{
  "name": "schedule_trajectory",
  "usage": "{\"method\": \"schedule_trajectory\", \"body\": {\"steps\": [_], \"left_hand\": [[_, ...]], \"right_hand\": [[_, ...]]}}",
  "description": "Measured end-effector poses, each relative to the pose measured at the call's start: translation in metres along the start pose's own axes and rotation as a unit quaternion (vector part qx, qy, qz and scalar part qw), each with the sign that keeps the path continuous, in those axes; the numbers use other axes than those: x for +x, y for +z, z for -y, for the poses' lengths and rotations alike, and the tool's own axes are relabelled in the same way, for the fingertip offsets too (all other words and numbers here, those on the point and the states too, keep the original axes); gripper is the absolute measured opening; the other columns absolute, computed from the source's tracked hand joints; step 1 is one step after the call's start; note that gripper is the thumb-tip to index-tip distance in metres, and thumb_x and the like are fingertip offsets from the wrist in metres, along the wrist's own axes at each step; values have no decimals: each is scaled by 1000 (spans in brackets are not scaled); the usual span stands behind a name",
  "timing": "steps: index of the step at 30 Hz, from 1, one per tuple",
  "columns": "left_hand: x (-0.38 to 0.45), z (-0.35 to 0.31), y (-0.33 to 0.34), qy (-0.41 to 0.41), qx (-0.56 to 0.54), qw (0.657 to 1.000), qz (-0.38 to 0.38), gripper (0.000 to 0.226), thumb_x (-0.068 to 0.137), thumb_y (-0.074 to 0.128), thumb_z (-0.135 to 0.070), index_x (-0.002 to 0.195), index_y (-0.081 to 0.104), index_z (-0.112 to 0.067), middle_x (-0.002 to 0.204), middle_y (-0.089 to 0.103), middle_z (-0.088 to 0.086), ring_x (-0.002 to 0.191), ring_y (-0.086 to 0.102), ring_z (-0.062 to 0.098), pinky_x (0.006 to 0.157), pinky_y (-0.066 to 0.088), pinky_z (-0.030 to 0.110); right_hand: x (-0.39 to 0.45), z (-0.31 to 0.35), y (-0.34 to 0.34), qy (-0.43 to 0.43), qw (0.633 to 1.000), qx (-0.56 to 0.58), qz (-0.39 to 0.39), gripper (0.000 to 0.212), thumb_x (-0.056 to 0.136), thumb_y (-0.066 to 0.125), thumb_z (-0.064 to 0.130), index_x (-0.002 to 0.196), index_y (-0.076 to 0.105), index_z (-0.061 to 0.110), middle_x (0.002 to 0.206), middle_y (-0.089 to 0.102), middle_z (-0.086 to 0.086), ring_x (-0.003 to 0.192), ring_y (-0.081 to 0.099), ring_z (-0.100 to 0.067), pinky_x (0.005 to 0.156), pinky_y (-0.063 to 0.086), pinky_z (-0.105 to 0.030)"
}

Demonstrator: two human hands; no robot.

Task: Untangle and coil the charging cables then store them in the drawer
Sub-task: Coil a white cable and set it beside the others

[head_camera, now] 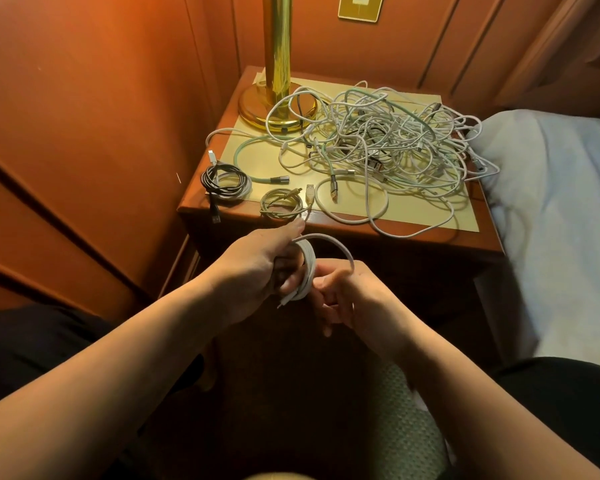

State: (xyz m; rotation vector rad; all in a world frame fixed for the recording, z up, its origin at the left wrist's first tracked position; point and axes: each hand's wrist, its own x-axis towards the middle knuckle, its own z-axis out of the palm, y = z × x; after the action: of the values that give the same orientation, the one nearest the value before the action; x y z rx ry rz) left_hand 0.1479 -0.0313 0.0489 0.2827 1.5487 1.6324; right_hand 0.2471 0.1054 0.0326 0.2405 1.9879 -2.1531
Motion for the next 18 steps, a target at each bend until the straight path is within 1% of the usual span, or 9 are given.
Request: {"method": "schedule_trajectory", "body": {"steps": [2, 4, 6, 8, 10, 12, 13, 15, 18], "left_hand": [[0, 3, 0, -6, 7, 1000, -11, 69, 108, 43, -39, 41, 48, -22, 47, 37, 0, 40, 35, 12, 43, 34, 21], [1, 8, -1, -6, 17, 1000, -20, 64, 107, 45, -39, 46, 49, -24, 49, 36, -5, 42, 34, 9, 44, 34, 20], [3, 13, 1, 8, 32, 999, -24, 54, 107, 45, -40, 56, 49, -23, 52, 38, -6, 46, 37, 9, 45, 34, 21], [5, 16, 3, 24, 42, 998, -35, 50, 108, 45, -39, 62, 45, -20, 55, 35, -2, 52, 36, 14, 49, 31, 24], [8, 17, 5, 40, 55, 997, -48, 51, 109, 44, -38, 62, 40, -19, 57, 31, 1, 57, 31, 20, 55, 30, 30], [11, 15, 5, 60, 73, 994, -50, 51, 109, 42, -37, 61, 39, -18, 58, 31, 3, 58, 30, 21, 55, 29, 30], [12, 15, 4, 64, 75, 994, -50, 52, 109, 42, -36, 61, 38, -18, 57, 31, 3, 56, 30, 19, 54, 30, 29], [11, 15, 1, 66, 68, 994, -49, 52, 110, 41, -36, 61, 37, -19, 56, 32, 3, 52, 31, 15, 50, 33, 24], [10, 16, 1, 68, 69, 994, -47, 52, 110, 41, -35, 60, 37, -18, 56, 33, 4, 52, 33, 16, 51, 36, 26]], "right_hand": [[-2, 2, -4, 26, 999, -18, 20, 42, 96, 57, 31, 102, 62, -10, 75, 49, -15, 59, 47, -18, 55, 50, -31], [-6, 5, -7, 56, 997, -34, 37, 32, 101, 64, 35, 105, 70, 4, 79, 61, -10, 61, 54, -18, 53, 54, -30], [-9, 7, -6, 70, 996, -42, 31, 19, 100, 66, 32, 107, 74, 16, 90, 74, -9, 67, 65, -24, 55, 58, -31], [-8, 2, 0, 74, 997, -17, -25, 14, 102, 64, 23, 109, 73, 15, 95, 78, -12, 72, 73, -27, 59, 61, -33], [-6, -6, 8, 79, 993, 26, -89, 13, 104, 62, 18, 109, 71, 11, 93, 79, -14, 74, 76, -26, 64, 63, -35], [-4, -12, 12, 70, 990, 49, -114, 11, 103, 64, 16, 111, 69, 10, 93, 78, -16, 77, 77, -29, 70, 65, -39], [-3, -12, 12, 66, 989, 56, -119, 15, 101, 68, 16, 115, 65, 12, 95, 78, -18, 79, 78, -32, 73, 65, -41], [-2, -11, 7, 76, 988, 57, -124, 36, 94, 75, 13, 124, 55, 15, 95, 77, -23, 84, 78, -37, 77, 66, -44], [1, -15, -1, 94, 990, -1, -107, 40, 94, 75, 9, 126, 53, 16, 91, 78, -20, 83, 78, -32, 80, 65, -44]]}}
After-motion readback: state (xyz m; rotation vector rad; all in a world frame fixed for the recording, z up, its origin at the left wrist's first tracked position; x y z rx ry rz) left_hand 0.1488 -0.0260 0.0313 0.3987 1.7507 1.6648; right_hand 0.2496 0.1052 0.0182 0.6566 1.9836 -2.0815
